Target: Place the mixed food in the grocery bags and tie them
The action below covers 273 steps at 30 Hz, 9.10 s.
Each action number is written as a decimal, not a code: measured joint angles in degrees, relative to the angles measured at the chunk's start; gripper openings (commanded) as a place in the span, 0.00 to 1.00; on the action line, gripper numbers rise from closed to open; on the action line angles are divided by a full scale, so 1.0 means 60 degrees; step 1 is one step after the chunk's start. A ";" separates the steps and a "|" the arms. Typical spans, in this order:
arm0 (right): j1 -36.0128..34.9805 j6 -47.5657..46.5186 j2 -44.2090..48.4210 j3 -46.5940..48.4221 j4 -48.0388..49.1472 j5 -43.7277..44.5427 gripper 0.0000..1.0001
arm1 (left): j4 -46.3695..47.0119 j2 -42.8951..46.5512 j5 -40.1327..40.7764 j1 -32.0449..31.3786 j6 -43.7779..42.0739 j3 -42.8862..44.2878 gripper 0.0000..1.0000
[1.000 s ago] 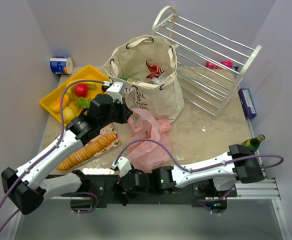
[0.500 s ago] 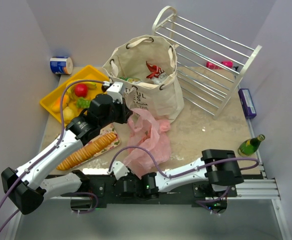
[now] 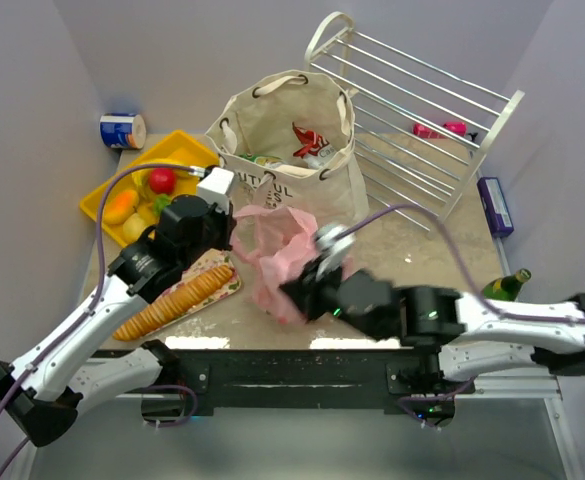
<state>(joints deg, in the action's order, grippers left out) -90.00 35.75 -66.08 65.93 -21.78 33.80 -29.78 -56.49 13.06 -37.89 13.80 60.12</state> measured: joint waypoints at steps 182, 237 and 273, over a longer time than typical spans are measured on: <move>0.7249 -0.2397 0.0211 -0.0066 -0.1836 -0.6918 0.00 | 0.2106 -0.1417 -0.1344 0.0721 -0.1665 -0.0215 0.85; 0.7519 0.1122 0.1191 -0.1851 0.0361 -0.4164 0.00 | 0.2674 -0.7078 -0.3646 0.8062 0.0900 0.0994 0.76; 0.7519 0.1206 0.0907 -0.1851 0.0637 -0.4477 0.00 | 0.2310 -0.3679 -0.4845 0.8131 0.1024 0.0754 0.00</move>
<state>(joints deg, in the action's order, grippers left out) -44.88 42.98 -60.64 54.83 -17.96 6.94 -15.92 -78.56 -16.01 10.90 19.94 64.64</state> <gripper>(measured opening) 0.009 0.037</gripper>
